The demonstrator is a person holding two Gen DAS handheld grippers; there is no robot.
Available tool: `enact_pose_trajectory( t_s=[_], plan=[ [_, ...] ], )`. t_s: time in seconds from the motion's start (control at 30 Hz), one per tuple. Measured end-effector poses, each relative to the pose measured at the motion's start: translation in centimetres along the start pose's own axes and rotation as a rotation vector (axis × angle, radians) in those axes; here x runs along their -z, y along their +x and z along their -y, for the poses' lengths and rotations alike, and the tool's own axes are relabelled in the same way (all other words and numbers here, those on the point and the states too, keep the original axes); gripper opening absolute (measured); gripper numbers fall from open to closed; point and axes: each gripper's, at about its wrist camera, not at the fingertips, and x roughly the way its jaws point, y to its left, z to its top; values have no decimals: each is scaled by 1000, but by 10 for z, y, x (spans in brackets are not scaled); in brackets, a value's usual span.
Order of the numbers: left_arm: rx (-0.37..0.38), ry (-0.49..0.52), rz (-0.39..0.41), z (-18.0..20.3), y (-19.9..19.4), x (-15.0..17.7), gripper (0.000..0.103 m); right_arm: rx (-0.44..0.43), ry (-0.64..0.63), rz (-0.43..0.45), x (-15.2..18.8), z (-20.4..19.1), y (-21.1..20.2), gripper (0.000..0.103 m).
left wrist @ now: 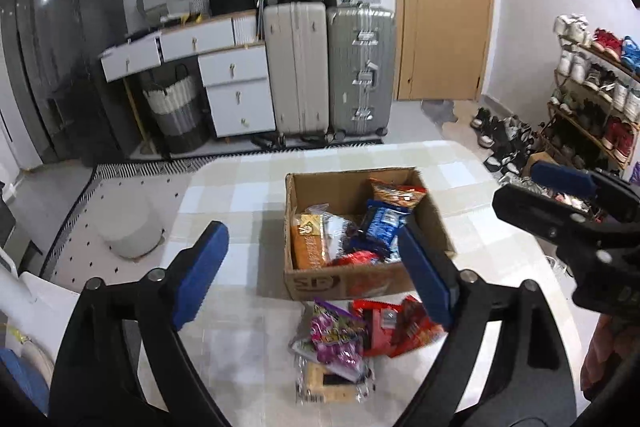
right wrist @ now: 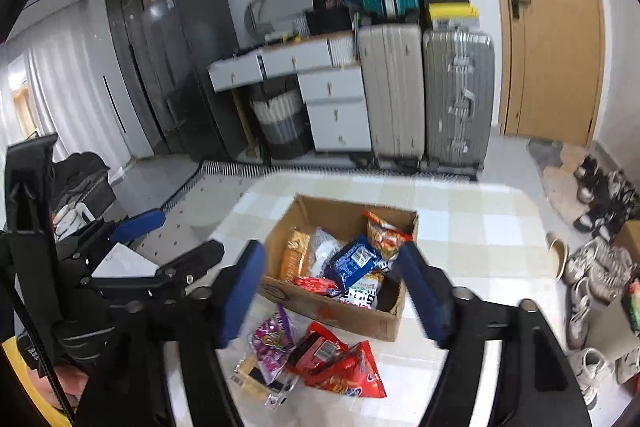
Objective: Organize snacks
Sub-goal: 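Open both tools to drop the packs into the box and withdraw, then move both open tools toward the remaining snacks in front of the box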
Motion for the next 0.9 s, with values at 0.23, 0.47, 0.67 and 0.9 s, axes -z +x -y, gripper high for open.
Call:
enact_pose_trajectory(
  t_s=[0.23,0.47,0.67,0.9],
  plan=[
    [9,-59,124,4,-88,32,102,37,-30,142,27,-28,-81,95],
    [4,-70,188,6,-145,69,102,48,-36,260,68,-48,-139,102],
    [-15,-74,227,4,-170,106,102,11,19,288,102,-47,-151,102],
    [-27,-107,217,-9,-161,132,102,-5,69,283,131,-34,-133,102]
  ],
)
